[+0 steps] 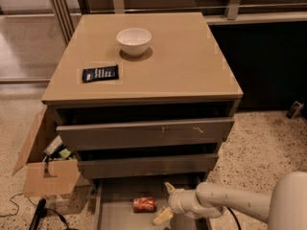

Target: Pick coke can from bottom drawer and place on counter

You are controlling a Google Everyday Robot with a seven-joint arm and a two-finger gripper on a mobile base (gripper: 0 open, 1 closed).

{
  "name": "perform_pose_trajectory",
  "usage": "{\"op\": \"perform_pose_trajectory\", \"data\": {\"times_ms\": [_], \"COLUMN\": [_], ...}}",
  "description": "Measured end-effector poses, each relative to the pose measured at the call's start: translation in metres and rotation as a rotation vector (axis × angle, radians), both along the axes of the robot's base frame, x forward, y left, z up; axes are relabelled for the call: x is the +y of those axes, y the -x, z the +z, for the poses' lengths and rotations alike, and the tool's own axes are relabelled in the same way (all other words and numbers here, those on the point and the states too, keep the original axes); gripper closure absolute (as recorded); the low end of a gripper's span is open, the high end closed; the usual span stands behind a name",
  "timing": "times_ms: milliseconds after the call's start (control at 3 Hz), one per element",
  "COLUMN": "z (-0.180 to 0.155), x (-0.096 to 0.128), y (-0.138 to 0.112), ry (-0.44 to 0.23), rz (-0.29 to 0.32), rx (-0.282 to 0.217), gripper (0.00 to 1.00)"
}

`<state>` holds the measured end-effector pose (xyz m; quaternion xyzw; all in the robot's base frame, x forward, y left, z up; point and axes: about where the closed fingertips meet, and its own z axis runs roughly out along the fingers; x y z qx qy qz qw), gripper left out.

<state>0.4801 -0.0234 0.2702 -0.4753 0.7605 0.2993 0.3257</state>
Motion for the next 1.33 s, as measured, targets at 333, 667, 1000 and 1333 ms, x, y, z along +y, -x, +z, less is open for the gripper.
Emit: {"op": "perform_pose_trajectory", "data": {"times_ms": [333,667,1000,1333], "z": [-0.01,-0.03,-0.054,-0.078], "x": [0.007,0.014,0.019,0.018], "y": [0.003,-0.003,-0.015,-0.026], "ry": [-0.026,-0.024,0.021,0.082], "rz": [-0.01,-0.028,-0.037,-0.046], "rx": [0.023,0.04,0.029,0.015], "gripper": [0.0,0.0,0.0,0.0]}}
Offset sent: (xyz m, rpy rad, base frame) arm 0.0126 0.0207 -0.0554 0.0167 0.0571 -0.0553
